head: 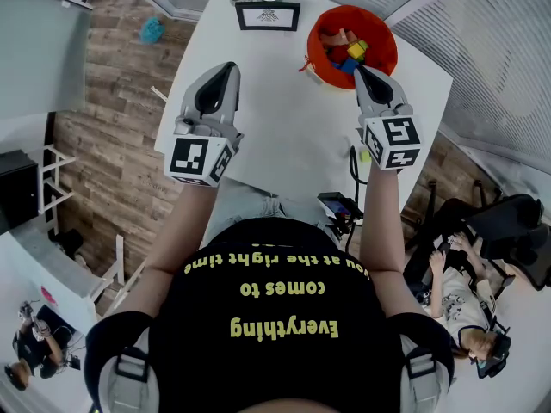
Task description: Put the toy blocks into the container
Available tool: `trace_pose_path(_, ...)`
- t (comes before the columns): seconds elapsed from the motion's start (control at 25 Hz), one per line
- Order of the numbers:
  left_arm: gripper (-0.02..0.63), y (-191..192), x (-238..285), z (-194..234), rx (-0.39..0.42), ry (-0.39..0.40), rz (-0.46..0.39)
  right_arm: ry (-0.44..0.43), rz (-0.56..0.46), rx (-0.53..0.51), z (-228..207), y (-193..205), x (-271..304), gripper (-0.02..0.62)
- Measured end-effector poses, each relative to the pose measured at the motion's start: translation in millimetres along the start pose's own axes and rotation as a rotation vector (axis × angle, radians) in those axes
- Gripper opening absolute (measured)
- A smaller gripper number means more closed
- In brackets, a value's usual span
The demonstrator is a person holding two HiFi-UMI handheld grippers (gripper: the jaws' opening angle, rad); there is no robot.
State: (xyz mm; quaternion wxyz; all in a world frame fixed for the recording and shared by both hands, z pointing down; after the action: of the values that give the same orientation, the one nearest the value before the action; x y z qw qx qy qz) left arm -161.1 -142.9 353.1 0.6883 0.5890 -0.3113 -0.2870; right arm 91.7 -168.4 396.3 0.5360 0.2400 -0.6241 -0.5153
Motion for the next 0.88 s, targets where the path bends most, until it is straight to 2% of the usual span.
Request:
trace_pose_path(0.36, -0.002, -5.9, -0.5, -1.8, 0.006, -0.001, -0.012, 0.011, -0.019, -0.004, -1.5, -8.1, -10.7, 0.008)
trace_pose_path(0.88, -0.002, -12.7, 3.9, -27.2, 0.006, 0.056, -0.049, 0.082, -0.112, 0.022, -17.8, -27.4, -62.0, 0.008)
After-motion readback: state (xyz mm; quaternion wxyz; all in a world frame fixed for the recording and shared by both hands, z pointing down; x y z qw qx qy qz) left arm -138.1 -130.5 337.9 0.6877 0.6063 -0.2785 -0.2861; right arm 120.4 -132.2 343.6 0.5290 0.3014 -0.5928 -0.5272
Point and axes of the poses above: the fingertips, and each gripper's own axes: x forward along the fingers, z to its left, y out of its underside, the point moved 4 cm from there along -x, backward along the fingers, and after that the axes turned 10 degrees about y, right-handed, at the moved point
